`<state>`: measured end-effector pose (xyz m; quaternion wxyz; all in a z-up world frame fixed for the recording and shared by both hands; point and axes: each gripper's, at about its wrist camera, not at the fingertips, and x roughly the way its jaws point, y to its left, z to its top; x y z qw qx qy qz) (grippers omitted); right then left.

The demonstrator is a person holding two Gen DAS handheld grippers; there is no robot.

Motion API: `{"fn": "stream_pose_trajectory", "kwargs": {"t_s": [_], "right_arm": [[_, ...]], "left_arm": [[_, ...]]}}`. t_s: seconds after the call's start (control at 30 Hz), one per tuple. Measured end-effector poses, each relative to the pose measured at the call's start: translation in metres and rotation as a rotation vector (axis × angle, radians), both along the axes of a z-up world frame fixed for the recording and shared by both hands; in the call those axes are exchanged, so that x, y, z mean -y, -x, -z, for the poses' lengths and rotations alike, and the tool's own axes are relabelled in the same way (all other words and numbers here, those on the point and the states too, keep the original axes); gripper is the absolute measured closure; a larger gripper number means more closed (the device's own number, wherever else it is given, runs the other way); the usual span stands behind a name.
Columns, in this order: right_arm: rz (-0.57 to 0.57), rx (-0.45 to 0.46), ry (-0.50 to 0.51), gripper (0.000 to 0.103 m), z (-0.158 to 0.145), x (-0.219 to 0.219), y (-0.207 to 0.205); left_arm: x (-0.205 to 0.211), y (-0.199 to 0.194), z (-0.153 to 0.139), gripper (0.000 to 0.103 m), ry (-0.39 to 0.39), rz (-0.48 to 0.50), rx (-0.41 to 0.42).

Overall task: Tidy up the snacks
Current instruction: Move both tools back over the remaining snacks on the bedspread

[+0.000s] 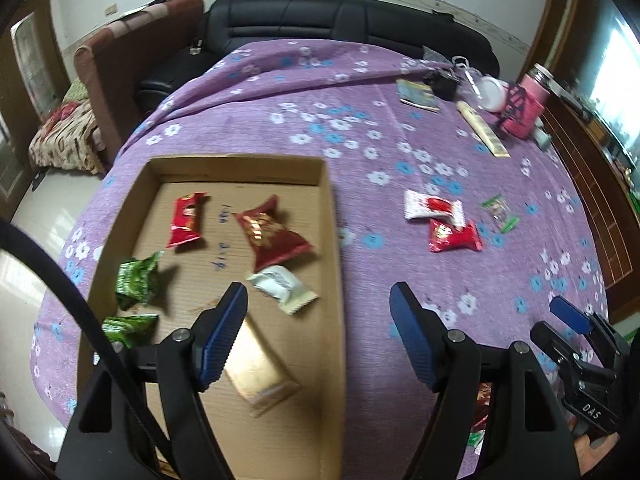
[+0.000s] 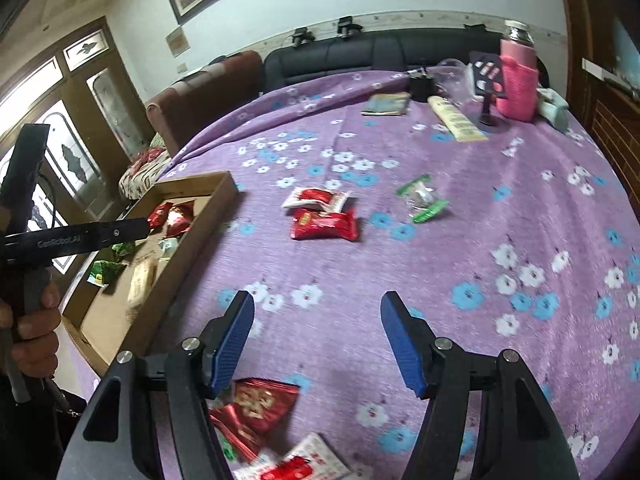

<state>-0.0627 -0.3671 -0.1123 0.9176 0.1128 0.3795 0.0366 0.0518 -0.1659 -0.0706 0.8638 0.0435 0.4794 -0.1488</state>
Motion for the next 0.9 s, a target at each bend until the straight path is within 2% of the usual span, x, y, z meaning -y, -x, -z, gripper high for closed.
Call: {"fn": "stream_pose_trajectory", "kwargs": {"t_s": [0.37, 0.67, 0.9], "right_arm": [[0.012, -0.007, -0.021, 0.037, 0.007, 0.012, 0.025], [-0.026, -0.023, -0.024, 0.037, 0.016, -0.003, 0.051], [-0.119, -0.027, -0.043, 0.037, 0.018, -0.032, 0.048]], "left_arm": [[0.026, 0.025, 0.013, 0.028, -0.002, 0.097, -0.041], [0.028, 0.071, 0.032, 0.028, -0.013, 0.181, -0.079], [0.014, 0.109, 0.033, 0.028, -0.056, 0.246, -0.045]]}}
